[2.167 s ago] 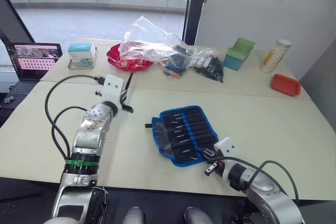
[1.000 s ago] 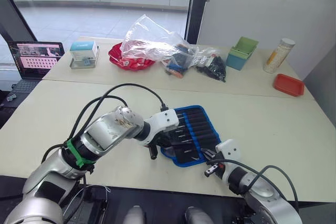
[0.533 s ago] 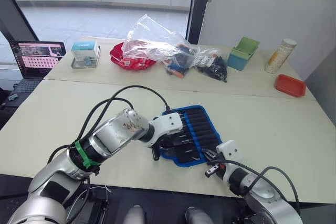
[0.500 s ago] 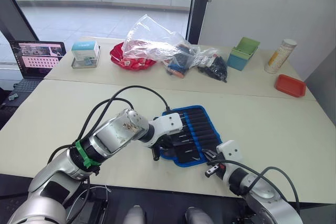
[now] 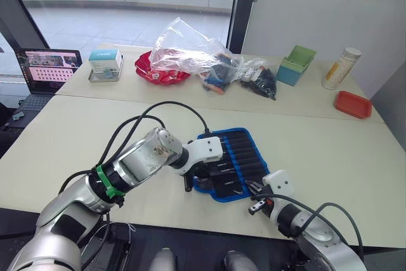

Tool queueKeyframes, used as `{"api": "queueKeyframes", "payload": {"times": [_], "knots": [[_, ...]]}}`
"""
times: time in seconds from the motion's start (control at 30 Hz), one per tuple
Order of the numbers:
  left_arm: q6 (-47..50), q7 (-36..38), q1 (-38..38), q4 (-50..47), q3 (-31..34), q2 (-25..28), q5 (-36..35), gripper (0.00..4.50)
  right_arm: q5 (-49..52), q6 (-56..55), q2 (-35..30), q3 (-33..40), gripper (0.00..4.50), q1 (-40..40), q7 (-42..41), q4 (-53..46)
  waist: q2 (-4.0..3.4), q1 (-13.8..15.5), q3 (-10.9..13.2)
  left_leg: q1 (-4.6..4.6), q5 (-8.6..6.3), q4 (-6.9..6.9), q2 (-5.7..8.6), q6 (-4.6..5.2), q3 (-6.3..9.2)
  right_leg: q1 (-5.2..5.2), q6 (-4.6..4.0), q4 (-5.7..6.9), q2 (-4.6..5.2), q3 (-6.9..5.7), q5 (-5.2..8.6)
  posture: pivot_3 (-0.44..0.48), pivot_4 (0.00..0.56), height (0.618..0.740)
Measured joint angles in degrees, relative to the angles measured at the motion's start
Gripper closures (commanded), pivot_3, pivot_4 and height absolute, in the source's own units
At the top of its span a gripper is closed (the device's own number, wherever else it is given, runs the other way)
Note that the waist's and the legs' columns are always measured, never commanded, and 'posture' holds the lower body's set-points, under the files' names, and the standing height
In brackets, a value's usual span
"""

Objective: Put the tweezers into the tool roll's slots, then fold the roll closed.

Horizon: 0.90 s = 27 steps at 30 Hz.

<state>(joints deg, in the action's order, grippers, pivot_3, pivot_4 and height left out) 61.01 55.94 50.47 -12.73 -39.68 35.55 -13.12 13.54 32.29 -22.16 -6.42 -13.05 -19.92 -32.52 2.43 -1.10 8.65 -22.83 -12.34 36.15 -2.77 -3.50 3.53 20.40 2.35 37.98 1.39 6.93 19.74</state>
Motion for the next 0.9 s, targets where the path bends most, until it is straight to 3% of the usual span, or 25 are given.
{"api": "queueKeyframes", "payload": {"times": [0.5,0.9], "knots": [[2.16,5.19,6.28,0.11,-3.42,0.16,1.62,4.48,-0.04,0.0,0.61,-0.06,4.5,-0.08,0.24,-0.01,-0.01,-0.1,0.0,0.0,0.0,0.03,0.0,0.01,0.01,0.01,0.0,0.03,-0.03,0.0,0.0,0.0,0.15,0.723],[1.82,5.99,6.45,1.22,-5.26,-0.34,2.85,4.48,-0.32,0.0,0.88,-0.15,4.5,-0.12,0.38,-0.04,-0.02,-0.14,-0.01,0.0,-0.01,0.05,-0.01,0.02,0.01,0.01,0.0,0.06,-0.03,0.0,0.0,0.0,0.15,0.723]]}}
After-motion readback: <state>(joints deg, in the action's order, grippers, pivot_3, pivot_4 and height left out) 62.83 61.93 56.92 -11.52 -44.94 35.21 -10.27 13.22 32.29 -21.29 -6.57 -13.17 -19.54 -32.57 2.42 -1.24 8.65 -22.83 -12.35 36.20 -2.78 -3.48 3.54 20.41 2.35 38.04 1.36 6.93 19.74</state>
